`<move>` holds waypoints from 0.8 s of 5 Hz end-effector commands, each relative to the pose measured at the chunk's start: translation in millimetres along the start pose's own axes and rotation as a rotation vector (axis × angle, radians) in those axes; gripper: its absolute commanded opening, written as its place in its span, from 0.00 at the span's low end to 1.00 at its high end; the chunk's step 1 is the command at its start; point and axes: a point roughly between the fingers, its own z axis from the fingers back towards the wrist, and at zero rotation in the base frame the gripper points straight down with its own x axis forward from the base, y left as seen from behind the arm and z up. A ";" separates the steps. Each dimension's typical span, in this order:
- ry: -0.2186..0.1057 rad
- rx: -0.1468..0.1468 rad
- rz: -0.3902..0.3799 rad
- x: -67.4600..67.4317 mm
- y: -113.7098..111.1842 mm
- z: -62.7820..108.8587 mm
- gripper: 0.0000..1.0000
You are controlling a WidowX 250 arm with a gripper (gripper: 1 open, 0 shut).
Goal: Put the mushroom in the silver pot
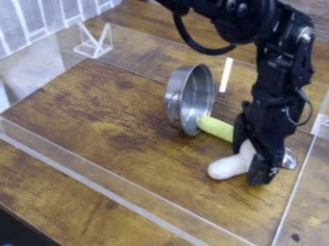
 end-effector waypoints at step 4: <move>-0.041 -0.010 -0.005 4.3 17.4 21.8 0.00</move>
